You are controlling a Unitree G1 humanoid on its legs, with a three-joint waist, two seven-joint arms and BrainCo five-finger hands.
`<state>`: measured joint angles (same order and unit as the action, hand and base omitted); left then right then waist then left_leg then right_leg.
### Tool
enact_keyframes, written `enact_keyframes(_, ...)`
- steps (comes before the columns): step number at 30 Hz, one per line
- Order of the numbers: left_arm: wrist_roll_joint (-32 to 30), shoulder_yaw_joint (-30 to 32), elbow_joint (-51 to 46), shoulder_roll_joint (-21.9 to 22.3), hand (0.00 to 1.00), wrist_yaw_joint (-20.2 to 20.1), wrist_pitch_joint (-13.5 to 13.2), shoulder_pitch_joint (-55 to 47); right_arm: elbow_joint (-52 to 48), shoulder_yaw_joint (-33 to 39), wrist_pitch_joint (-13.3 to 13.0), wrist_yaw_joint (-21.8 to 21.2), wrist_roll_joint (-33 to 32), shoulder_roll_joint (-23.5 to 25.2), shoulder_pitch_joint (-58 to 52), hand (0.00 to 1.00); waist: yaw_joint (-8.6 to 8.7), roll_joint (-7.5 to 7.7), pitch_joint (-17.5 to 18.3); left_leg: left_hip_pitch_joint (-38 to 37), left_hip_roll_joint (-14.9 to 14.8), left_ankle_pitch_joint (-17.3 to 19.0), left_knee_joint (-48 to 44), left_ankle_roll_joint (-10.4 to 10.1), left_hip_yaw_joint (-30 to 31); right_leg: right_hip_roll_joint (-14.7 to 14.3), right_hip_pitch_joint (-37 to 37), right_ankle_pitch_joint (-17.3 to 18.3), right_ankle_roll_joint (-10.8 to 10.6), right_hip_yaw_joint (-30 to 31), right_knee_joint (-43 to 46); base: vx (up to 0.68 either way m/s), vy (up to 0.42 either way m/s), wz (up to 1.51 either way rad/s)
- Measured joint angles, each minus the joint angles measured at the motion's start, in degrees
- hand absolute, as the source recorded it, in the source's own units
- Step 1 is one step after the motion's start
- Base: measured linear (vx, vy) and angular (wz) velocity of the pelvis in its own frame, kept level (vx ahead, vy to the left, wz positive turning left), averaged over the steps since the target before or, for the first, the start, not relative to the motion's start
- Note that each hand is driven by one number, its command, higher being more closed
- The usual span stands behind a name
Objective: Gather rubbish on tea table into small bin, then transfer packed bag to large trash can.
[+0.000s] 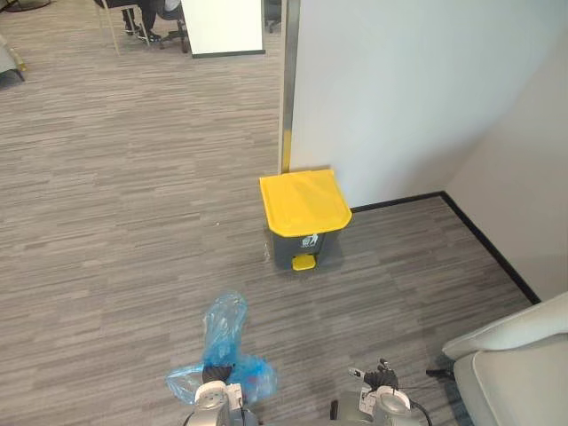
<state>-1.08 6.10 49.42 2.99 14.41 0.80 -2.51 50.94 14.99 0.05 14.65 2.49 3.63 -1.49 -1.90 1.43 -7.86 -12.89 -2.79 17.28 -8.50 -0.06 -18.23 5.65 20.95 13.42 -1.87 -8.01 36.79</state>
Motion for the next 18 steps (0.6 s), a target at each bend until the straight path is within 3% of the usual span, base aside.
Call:
enact_keyframes(1, -0.02, -0.55, 0.55, -0.32, 1.00, -0.05, -0.04, -0.02, 0.69, 0.61, 0.01, -0.03, -0.05, 0.03, 0.02, 0.00, 0.66, 1.06, 0.09, -1.56, 1.14, 0.30, 0.80, -0.45, 2.65, -1.18, -0.96, -7.05, 1.77, 1.17, -8.86, 0.48, -0.156, 0.67)
enact_keyframes(2, -0.06, -0.47, 1.46, -0.07, 1.00, -0.08, 0.01, 0.35, 0.80, 0.81, 0.06, -0.09, 0.04, -0.19, 0.49, 0.00, 1.14, 0.21, -0.13, -2.47, 0.67, 0.58, 0.88, -0.79, 4.36, -1.72, -1.59, -6.69, 2.72, 1.10, -7.87, 0.41, -0.121, 0.53)
enact_keyframes(4, -0.89, -0.86, 2.54, 0.49, 1.00, -0.73, 0.03, 0.09, 2.53, 1.87, -0.05, 0.08, 0.43, -1.50, 2.06, 0.00, 1.04, -3.08, 0.14, -1.61, -2.14, -0.52, -3.11, -2.18, 9.05, -3.04, -3.47, -3.41, 4.24, -1.15, -7.74, 0.50, -0.181, 0.16)
enact_keyframes(5, -1.07, -0.92, 2.51, 0.51, 1.00, -0.76, 0.02, 0.18, 2.60, 1.92, -0.07, 0.07, 0.43, -1.46, 2.03, 0.00, 1.07, -3.28, 0.18, -0.88, -2.37, -0.64, -4.59, -2.38, 9.58, -3.12, -3.73, -2.97, 4.37, -1.37, -7.77, 0.57, -0.238, 0.24)
enact_keyframes(7, -1.05, -1.25, 2.42, 0.43, 1.00, -1.10, -0.02, 1.19, 2.61, 1.65, 0.17, 0.07, 0.37, -1.62, 2.05, 0.00, 1.44, -3.56, 0.01, 5.78, -4.16, -3.24, -19.55, -6.65, 11.43, -3.44, -7.89, -2.10, 4.55, -2.85, -11.16, 0.39, -0.159, 0.38)
enact_keyframes(8, -1.05, -1.51, 1.95, 0.07, 1.00, -1.14, -0.08, 1.24, 2.76, 1.19, 0.47, 0.11, 0.30, -1.47, 1.66, 0.00, 1.23, -3.41, -0.17, 10.86, -5.95, -4.87, -31.28, -8.72, 11.70, -3.96, -11.95, -2.08, 4.62, -3.17, -14.57, 0.41, -0.118, 0.17)
enact_keyframes(9, -1.05, -1.48, 1.08, 0.19, 1.00, -1.13, -0.24, 1.14, 2.96, 0.44, 0.52, 0.11, 0.19, -1.32, 1.37, 0.00, 0.60, -3.03, -0.47, 13.88, -7.63, -3.93, -38.62, -7.68, 10.16, -4.22, -15.84, -2.02, 4.84, -3.18, -17.18, 0.37, -0.086, -0.02)
enact_keyframes(10, -1.04, -1.54, 0.55, 0.25, 1.00, -1.15, -0.31, 0.64, 3.24, 0.26, 0.52, 0.07, 0.01, -1.15, 1.29, 0.00, 0.30, -2.88, -0.55, 15.11, -8.11, -3.29, -40.09, -6.88, 9.07, -4.21, -17.74, -1.96, 4.94, -3.17, -18.19, 0.33, -0.036, -0.18)
enact_keyframes(12, -1.05, -1.52, -0.61, 0.09, 1.00, -1.16, -0.37, 0.07, 3.90, 0.05, 0.75, 0.08, -0.20, -0.94, 1.38, 0.00, -0.11, -2.30, -0.65, 18.97, -8.48, -1.71, -37.90, -4.55, 6.46, -3.88, -21.48, -1.96, 4.93, -2.64, -20.99, 0.32, 0.051, -0.28)
enact_keyframes(14, -1.04, -1.47, -1.64, 0.21, 1.00, -1.13, -0.39, -0.32, 3.75, 0.04, 0.88, 0.06, -0.22, -0.82, 1.38, 0.00, -0.59, -2.56, -0.44, 21.57, -8.09, -2.28, -25.81, -3.42, 4.89, -3.28, -23.39, -1.64, 3.89, -1.99, -21.93, 0.31, 0.148, -0.32)
enact_keyframes(15, -1.03, -1.60, -1.54, 0.43, 1.00, -1.18, -0.37, -0.29, 3.40, 0.10, 0.98, 0.06, -0.24, -0.95, 1.18, 0.00, -0.67, -3.33, -0.27, 21.88, -7.40, -6.30, -15.55, -2.61, 4.95, -3.11, -24.04, -0.86, 2.24, -1.57, -21.89, 0.24, 0.151, -0.09)
enact_keyframes(16, -1.04, -1.53, -1.50, 0.42, 1.00, -1.20, -0.36, -0.35, 3.31, 0.16, 0.94, 0.07, -0.24, -1.15, 1.01, 0.00, -0.68, -4.05, 0.05, 22.11, -7.16, -10.03, -11.76, -3.60, 5.40, -3.41, -24.13, -0.35, 1.36, -1.23, -21.58, 0.22, 0.157, -0.16)
enact_keyframes(17, -1.06, -0.58, -1.16, 0.18, 1.00, -0.97, -0.29, -0.48, 3.72, 0.37, 1.15, 0.04, -0.24, -0.95, 0.43, 0.00, -1.08, -2.18, 0.57, 20.38, -5.16, -10.15, -10.44, -3.17, 5.37, -2.08, -23.91, 0.15, 0.36, 0.80, -21.04, 0.23, 0.182, -0.06)
enact_keyframes(18, -1.07, -0.40, -1.18, 0.14, 1.00, -1.00, -0.33, -0.79, 3.62, 0.47, 1.04, 0.07, -0.23, -0.33, 0.32, 0.00, -1.11, -1.24, 1.04, 19.38, -3.75, -10.22, -8.65, -2.96, 5.13, -0.91, -23.78, 0.24, 0.05, 1.38, -21.08, 0.25, 0.207, -0.18)
